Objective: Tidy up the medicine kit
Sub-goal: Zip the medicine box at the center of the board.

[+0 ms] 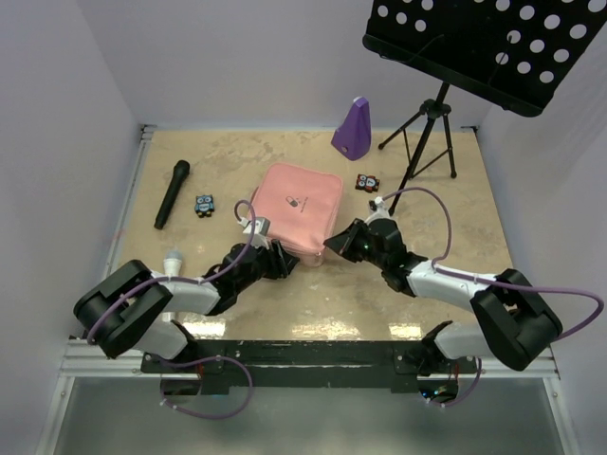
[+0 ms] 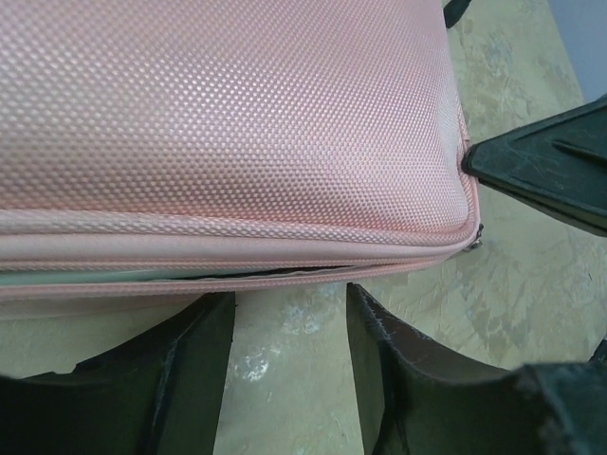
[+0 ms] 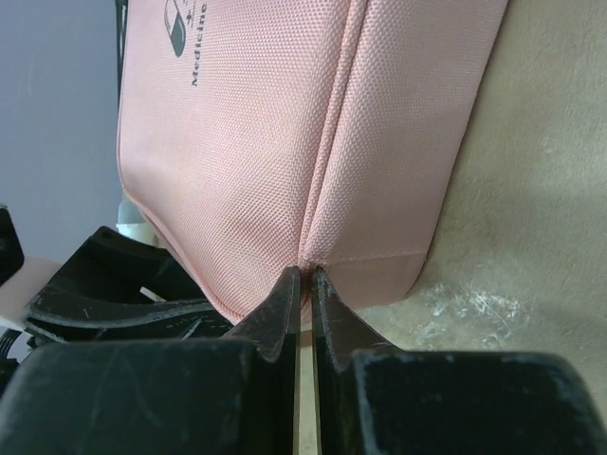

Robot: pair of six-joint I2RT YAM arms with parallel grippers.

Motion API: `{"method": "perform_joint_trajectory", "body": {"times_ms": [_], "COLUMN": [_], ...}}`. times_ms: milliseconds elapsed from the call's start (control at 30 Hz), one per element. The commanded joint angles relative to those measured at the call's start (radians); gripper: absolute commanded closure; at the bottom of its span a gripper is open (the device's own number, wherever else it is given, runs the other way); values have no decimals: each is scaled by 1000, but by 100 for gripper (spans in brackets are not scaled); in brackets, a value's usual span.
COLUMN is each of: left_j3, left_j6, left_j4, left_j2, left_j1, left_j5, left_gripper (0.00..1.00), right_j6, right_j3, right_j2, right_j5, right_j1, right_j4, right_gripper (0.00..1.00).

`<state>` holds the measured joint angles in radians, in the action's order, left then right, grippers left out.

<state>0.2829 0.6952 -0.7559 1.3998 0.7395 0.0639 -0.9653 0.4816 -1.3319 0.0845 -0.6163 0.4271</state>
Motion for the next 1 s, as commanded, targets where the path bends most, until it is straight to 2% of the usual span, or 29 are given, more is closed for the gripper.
{"method": "perform_joint_trajectory", "body": {"times_ms": [0,67,167,333,400,500,700,833,967], "left_j3": [85,98,78,-14,-30,-19,111,122,159], "left_j6": [-19,-19,-22,18,35,24,-66,-60,-69], "left_j4": [-160,-184,-195,-206,-174,-116,107,122,151], "left_j2": [65,76,58,-65,-107,-142,-108,-79,-44], "left_j1": [-14,-14,-14,-14,-11,12,132,158,173], "left_j5": [-24,-26,0,40,37,45,177,197,201], "left_gripper": [44,41,31,13,9,8,7,8,16], "right_j6": [-12,-26,-39,-55,-56,-56,-52,-44,-43], "right_j3": [-20,-21,-23,-31,-32,-34,-17,-1,8], "right_j2": [2,-4,-6,-10,-19,-32,-33,-38,-41], "right_j5": [29,29,24,21,23,26,23,21,20], "right_j1": [-56,-63,-68,-69,-69,-69,-69,-68,-69], "right_j4": [-1,9,21,44,52,61,53,44,38], "right_gripper": [100,100,100,100,100,100,100,100,100]}}
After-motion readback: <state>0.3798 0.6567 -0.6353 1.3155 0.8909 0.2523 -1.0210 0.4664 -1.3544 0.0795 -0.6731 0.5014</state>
